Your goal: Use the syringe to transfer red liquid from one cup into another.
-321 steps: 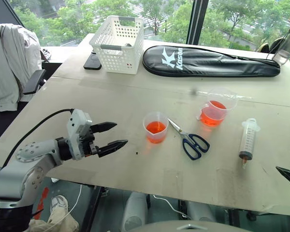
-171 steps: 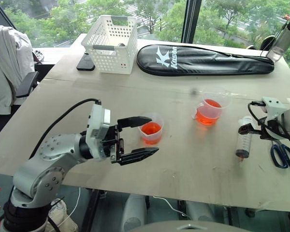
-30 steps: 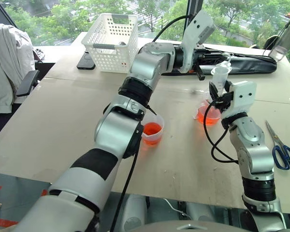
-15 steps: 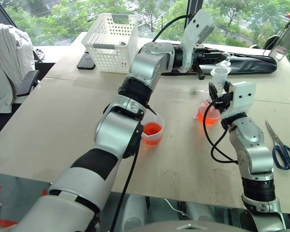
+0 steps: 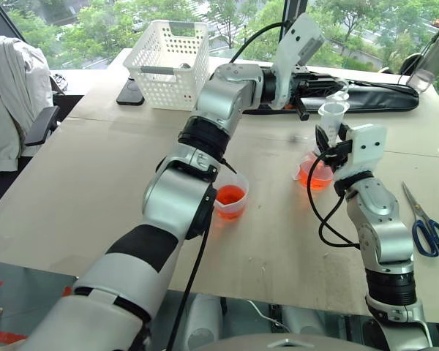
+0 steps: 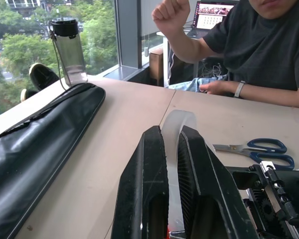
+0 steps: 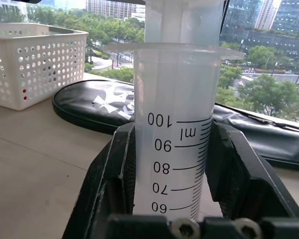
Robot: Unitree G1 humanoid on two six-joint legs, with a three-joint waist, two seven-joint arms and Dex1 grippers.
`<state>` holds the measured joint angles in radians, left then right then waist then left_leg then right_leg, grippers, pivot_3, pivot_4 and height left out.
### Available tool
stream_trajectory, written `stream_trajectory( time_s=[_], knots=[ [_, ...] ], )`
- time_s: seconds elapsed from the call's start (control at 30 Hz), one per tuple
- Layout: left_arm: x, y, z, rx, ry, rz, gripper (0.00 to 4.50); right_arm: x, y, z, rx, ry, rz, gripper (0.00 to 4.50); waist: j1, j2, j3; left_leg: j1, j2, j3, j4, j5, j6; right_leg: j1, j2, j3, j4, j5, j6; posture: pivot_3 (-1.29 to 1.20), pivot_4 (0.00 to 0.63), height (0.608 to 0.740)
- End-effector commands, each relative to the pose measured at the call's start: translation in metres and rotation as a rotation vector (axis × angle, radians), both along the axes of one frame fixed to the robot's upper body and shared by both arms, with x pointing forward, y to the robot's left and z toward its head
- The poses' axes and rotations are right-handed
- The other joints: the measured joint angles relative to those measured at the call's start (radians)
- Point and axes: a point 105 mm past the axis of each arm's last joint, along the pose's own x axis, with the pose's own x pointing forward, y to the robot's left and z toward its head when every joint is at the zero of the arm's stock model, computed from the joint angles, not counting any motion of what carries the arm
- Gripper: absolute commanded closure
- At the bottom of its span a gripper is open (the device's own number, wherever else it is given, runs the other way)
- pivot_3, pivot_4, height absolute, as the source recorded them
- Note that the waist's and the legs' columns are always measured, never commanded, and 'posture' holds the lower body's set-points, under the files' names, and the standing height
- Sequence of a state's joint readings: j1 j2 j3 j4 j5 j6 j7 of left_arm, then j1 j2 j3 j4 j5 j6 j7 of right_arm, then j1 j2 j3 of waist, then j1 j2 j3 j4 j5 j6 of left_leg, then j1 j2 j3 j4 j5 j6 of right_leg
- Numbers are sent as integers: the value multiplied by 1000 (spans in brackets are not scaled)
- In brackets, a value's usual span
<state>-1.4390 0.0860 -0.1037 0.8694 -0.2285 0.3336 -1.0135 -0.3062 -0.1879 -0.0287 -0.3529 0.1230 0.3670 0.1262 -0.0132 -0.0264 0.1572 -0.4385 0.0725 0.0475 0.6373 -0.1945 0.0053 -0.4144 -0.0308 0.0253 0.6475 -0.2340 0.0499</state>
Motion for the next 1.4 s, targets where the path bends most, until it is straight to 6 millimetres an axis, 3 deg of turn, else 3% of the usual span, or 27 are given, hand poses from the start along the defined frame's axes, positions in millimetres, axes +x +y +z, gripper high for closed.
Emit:
stream_trajectory(
  time_s=[0.03, 0.17, 0.2, 0.3, 0.33, 0.4, 0.43, 0.57, 0.67, 0.77, 0.97, 1.4],
  knots=[
    [-11, -1, 40, -83, -123, -30, 4500, -3, 5, 3, 6, -13, 24, 2987, 0, 0, 0, 0, 0, 0, 0, 0, 0, 0, 0, 0, 0, 0, 0, 0, 150, 724],
    [-12, 3, 39, -91, -93, -46, 4500, -4, 4, 8, 20, -32, 23, 2987, 0, 0, 0, 0, 0, 0, 0, 0, 0, 0, 0, 0, 0, 0, 0, 0, 150, 724],
    [-12, 5, 39, -100, -75, -51, 3684, -4, 4, 10, 26, -39, 22, 2987, -1, 0, 0, 0, 0, 0, 0, 0, 0, 0, 0, 0, 0, 0, 0, 0, 150, 724],
    [-8, 19, 43, -151, -37, -14, 2528, -6, 3, 14, 37, -60, 17, 2988, -1, 0, 0, 0, 0, 0, 0, 0, 0, 0, 0, 0, 0, 0, 0, 0, 150, 724],
    [-8, 23, 43, -164, -17, -10, 1893, -7, 3, 15, 38, -64, 16, 2988, -2, 0, 0, 0, 0, 0, 0, 0, 0, 0, 0, 0, 0, 0, 0, 0, 150, 724],
    [-11, 33, 41, -170, 17, -22, 1317, -8, 3, 17, 36, -72, 13, 2988, -2, 0, 0, 0, 0, 0, 0, 0, 0, 0, 0, 0, 1, 0, 0, 0, 150, 724],
    [-13, 42, 38, -183, 56, -18, 758, -9, 2, 18, 37, -77, 9, 2988, -4, 0, 0, 1, 0, 0, 0, 0, 0, 0, 0, 0, 1, 0, 0, 0, 150, 724],
    [-28, 57, 10, -171, 191, -9, 698, -10, 0, 21, 31, -94, -1, 2988, -5, 1, 0, 3, 0, 0, 0, 0, 0, 0, 0, 0, 7, 0, 0, 0, 150, 724],
    [-38, 49, -17, -112, 220, 10, 698, -11, -1, 23, 27, -103, -8, 2988, 2, 0, 0, 4, 0, -1, 1, 0, 0, 1, 0, 0, 9, 0, 0, 0, 150, 724],
    [-42, 36, -29, -97, 221, 20, 698, -12, 0, 25, 14, -112, -12, 2988, 4, 0, 0, 3, 0, 0, 6, 0, 0, 1, -1, 0, 10, 0, 0, 0, 150, 724],
    [-40, 18, -29, -90, 176, 42, 698, -14, 4, 29, -19, -131, -7, 2988, -2, 0, 0, 3, -1, 0, 8, 0, 0, 2, -1, 1, 10, 0, 0, 0, 150, 724],
    [-35, 22, -23, -101, 124, 67, 698, -20, 10, 45, -8, -193, -5, 2989, 0, 0, 0, 4, 0, 0, 5, 0, 0, 2, 0, 2, 10, 0, 0, 0, 150, 724]
  ],
)
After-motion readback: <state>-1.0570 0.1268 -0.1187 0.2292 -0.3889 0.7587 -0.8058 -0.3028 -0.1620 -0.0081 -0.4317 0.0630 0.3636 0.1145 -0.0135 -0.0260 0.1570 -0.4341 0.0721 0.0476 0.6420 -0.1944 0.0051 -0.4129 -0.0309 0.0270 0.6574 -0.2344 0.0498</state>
